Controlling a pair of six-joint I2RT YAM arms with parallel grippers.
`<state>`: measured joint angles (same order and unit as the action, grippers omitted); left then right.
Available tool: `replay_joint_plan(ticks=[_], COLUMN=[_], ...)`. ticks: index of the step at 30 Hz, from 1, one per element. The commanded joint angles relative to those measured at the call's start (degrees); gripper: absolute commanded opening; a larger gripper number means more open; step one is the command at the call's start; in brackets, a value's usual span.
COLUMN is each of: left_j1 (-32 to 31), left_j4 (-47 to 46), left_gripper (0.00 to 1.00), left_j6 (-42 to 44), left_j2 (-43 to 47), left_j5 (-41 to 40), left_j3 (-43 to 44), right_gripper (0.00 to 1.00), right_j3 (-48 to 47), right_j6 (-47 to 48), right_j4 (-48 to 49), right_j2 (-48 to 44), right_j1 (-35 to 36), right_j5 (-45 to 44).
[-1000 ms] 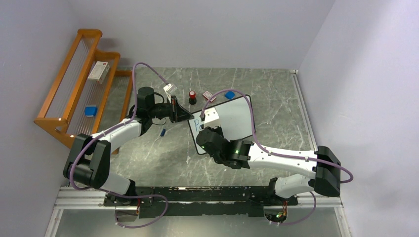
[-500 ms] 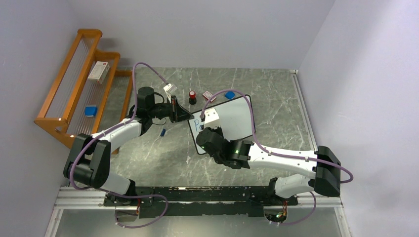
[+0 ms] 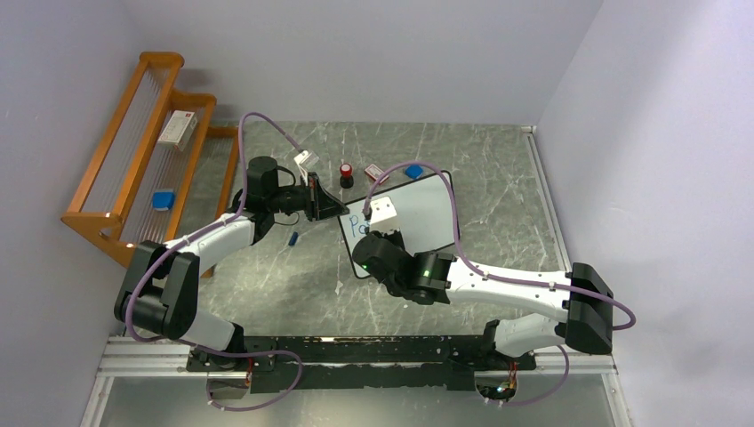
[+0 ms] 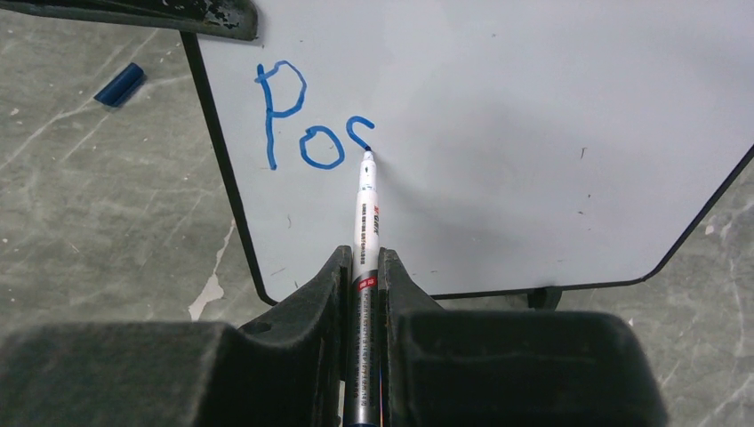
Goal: Write a sentence on the whiteboard
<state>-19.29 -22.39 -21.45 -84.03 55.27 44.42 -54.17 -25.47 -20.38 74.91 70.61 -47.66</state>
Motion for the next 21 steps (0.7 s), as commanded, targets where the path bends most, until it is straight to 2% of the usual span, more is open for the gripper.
replay_joint_plan(ticks=[1, 21], left_j1=[-0.22, -0.22], left_j4=[2.35, 2.52], left_gripper=[0.05, 0.05], left_j6=[0.84, 0.89], left_j2=[-0.87, -0.74], left_j5=[0.77, 0.83], left_j3=[0.53, 0.62], right_gripper=[0.00, 0.00], right_j3=[0.81, 0.93], right_j6=[-1.99, -0.48], right_j4=[-2.15, 1.80], right_j2=[-0.02, 0.33], right_j1=[-0.67, -0.72], right_j5=[-2.28, 3.31])
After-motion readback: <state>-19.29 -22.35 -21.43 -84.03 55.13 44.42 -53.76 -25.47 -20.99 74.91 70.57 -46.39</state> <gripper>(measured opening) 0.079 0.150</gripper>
